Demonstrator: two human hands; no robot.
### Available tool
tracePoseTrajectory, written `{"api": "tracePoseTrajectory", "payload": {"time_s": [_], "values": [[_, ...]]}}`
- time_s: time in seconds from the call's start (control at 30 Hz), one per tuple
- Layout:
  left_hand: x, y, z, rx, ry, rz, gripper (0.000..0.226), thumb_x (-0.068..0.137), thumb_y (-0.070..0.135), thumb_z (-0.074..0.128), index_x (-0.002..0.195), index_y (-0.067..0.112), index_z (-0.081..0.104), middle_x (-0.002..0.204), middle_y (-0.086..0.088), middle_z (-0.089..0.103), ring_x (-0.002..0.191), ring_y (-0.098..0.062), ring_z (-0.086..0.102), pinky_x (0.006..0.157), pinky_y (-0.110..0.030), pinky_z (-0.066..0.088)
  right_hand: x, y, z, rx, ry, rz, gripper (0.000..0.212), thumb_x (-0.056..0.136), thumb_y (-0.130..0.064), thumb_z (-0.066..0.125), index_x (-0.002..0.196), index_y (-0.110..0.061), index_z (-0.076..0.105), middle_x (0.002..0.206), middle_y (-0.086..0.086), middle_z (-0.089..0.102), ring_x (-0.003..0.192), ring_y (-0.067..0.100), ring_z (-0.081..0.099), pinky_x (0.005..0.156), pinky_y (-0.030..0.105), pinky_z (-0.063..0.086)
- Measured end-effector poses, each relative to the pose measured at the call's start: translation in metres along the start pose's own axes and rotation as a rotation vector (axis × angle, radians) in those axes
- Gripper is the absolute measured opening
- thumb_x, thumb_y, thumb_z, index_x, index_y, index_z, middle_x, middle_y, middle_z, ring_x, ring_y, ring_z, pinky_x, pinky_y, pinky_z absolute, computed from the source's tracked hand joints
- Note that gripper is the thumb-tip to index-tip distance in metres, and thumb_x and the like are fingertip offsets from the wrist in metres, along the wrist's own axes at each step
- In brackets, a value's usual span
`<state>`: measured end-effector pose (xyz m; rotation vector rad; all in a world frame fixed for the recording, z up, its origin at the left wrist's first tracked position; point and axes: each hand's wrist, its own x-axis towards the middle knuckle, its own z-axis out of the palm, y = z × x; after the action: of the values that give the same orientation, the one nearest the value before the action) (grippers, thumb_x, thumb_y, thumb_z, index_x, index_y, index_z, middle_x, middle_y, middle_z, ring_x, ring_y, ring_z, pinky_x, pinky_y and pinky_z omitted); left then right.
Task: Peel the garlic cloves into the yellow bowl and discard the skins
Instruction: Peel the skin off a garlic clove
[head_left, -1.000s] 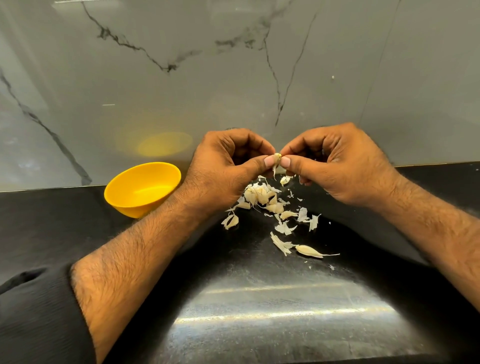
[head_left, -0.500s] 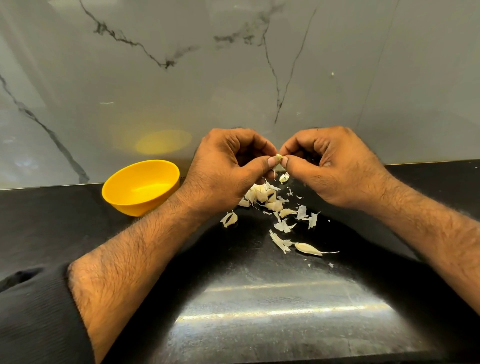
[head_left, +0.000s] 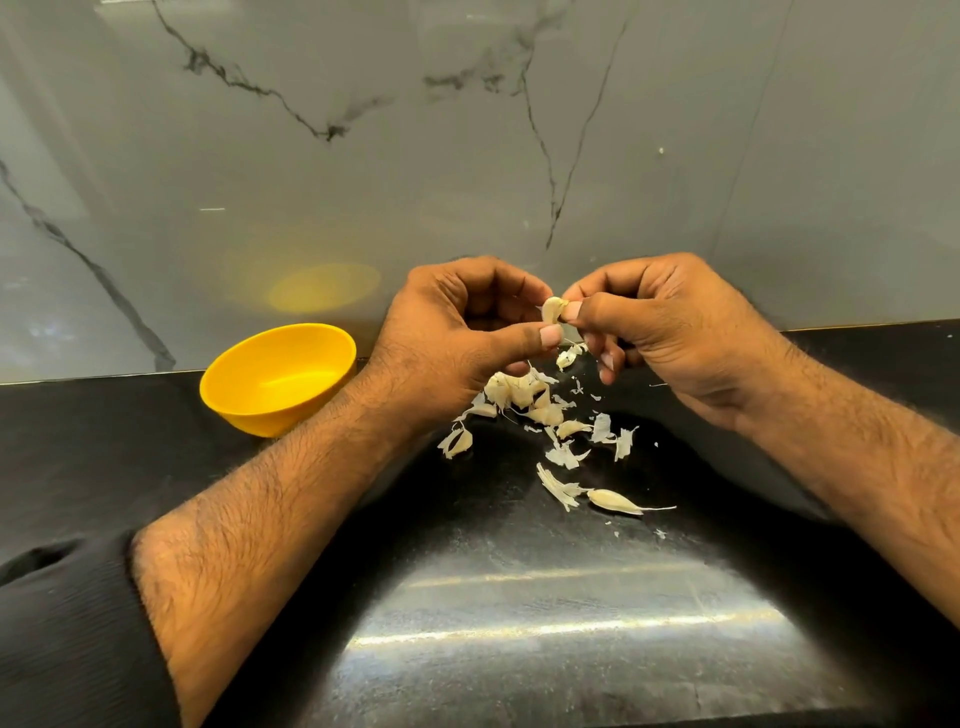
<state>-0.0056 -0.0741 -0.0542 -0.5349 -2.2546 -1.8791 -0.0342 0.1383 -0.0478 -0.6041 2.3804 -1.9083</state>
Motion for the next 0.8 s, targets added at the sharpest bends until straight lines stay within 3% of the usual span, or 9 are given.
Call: {"api": "tracePoseTrajectory", "payload": {"time_s": [0.3, 0.5, 0.57, 0.63, 0.7, 0.77, 0.8], "values": [[0.0005, 0.0006, -0.0003, -0.164, 0.051, -0.039, 0.030, 0.086, -0.011, 0.077, 0.106, 0.001, 0.057, 0.089, -0.021, 0.076, 0.079, -0.033, 0.078, 0.070, -0.032, 0.061, 0.0009, -0.0014, -0.0012, -0.083, 0.014, -0.056, 0.009, 0.095, -0.014, 0.075, 0.095, -0.006, 0.079, 0.069, 0.008, 0.067, 0.057, 0.021, 0.055, 0.057, 0.034, 0.055], [0.0013, 0.0037, -0.0002, -0.223, 0.080, -0.065, 0.026, 0.090, -0.006, 0.075, 0.112, -0.002, 0.062, 0.095, -0.021, 0.078, 0.078, -0.027, 0.078, 0.072, -0.032, 0.064, 0.0014, 0.0001, -0.0037, -0.256, 0.074, -0.113, 0.006, 0.093, -0.014, 0.077, 0.088, -0.014, 0.079, 0.068, 0.002, 0.071, 0.055, 0.016, 0.060, 0.056, 0.031, 0.057], [0.0014, 0.0018, -0.0006, -0.210, 0.083, -0.067, 0.023, 0.092, -0.005, 0.074, 0.113, -0.003, 0.065, 0.095, -0.020, 0.079, 0.079, -0.026, 0.078, 0.072, -0.031, 0.063, 0.0010, -0.0009, -0.0042, -0.305, 0.061, -0.107, 0.004, 0.091, -0.020, 0.081, 0.089, -0.017, 0.080, 0.072, 0.002, 0.074, 0.054, 0.011, 0.062, 0.058, 0.032, 0.059], [0.0015, 0.0001, -0.0008, -0.200, 0.079, -0.074, 0.019, 0.093, -0.004, 0.074, 0.110, -0.002, 0.068, 0.096, -0.020, 0.079, 0.079, -0.027, 0.078, 0.072, -0.031, 0.063, 0.0004, -0.0010, -0.0038, -0.423, 0.083, -0.116, 0.018, 0.091, -0.036, 0.080, 0.083, -0.020, 0.079, 0.070, 0.002, 0.074, 0.053, 0.013, 0.063, 0.061, 0.036, 0.060], [0.0018, -0.0004, -0.0007, -0.192, 0.071, -0.086, 0.016, 0.093, -0.003, 0.073, 0.109, -0.002, 0.068, 0.096, -0.020, 0.079, 0.080, -0.026, 0.078, 0.073, -0.031, 0.064, 0.0010, -0.0005, -0.0056, -0.503, 0.159, -0.124, 0.025, 0.090, -0.044, 0.079, 0.079, -0.022, 0.077, 0.069, 0.000, 0.073, 0.057, 0.013, 0.065, 0.067, 0.041, 0.062], [0.0019, -0.0004, -0.0011, -0.188, 0.061, -0.092, 0.015, 0.094, -0.002, 0.073, 0.109, -0.001, 0.069, 0.096, -0.020, 0.079, 0.081, -0.026, 0.078, 0.074, -0.032, 0.064, 0.0012, -0.0005, -0.0082, -0.443, 0.185, -0.141, 0.016, 0.085, -0.036, 0.086, 0.091, -0.027, 0.075, 0.083, -0.003, 0.073, 0.072, 0.011, 0.069, 0.075, 0.045, 0.065], [0.0018, -0.0001, -0.0015, -0.190, 0.057, -0.094, 0.015, 0.094, -0.002, 0.073, 0.108, -0.001, 0.069, 0.096, -0.020, 0.079, 0.081, -0.027, 0.078, 0.074, -0.032, 0.064, 0.0010, -0.0008, -0.0086, -0.401, 0.167, -0.150, 0.022, 0.083, -0.033, 0.088, 0.099, -0.029, 0.074, 0.091, -0.004, 0.073, 0.079, 0.014, 0.071, 0.079, 0.046, 0.065]]}}
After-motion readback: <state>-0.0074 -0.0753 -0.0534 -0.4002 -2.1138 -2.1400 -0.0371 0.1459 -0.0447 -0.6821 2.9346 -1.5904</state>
